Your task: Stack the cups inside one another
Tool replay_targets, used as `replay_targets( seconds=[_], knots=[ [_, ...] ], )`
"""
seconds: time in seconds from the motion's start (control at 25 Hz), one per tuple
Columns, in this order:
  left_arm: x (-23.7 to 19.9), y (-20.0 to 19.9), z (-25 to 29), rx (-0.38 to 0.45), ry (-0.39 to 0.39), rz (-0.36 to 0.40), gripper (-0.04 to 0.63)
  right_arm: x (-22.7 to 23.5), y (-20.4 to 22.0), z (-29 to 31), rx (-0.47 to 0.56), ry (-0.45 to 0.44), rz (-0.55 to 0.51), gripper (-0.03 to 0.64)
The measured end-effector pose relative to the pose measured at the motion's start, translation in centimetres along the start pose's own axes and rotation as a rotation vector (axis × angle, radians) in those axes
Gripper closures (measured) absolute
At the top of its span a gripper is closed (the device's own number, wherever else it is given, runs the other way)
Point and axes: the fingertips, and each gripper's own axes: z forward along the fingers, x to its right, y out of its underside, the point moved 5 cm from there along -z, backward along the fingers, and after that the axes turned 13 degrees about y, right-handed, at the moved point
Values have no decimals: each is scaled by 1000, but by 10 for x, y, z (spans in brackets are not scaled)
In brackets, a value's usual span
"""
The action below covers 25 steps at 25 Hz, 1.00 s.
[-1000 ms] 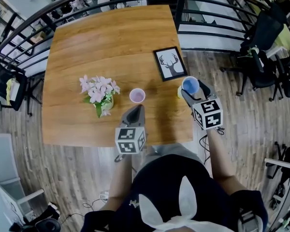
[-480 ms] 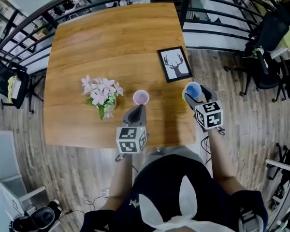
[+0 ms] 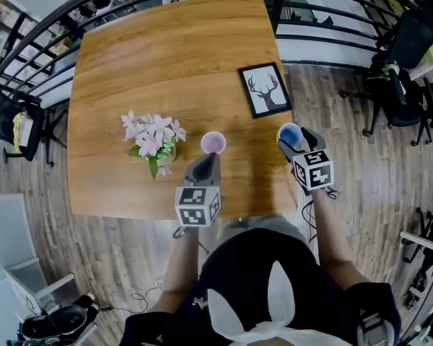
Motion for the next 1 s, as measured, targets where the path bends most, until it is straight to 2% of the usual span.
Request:
replay_targets(
  seconds=[0.56,1.0],
  knots=[
    [-1,0,-4,6,-5,-1,580,-4,-9,-7,27,-1,-4,276],
    [-5,-7,-32,59,-69,-18,580,-31,-47,-22,113,-66,-52,276]
  ],
)
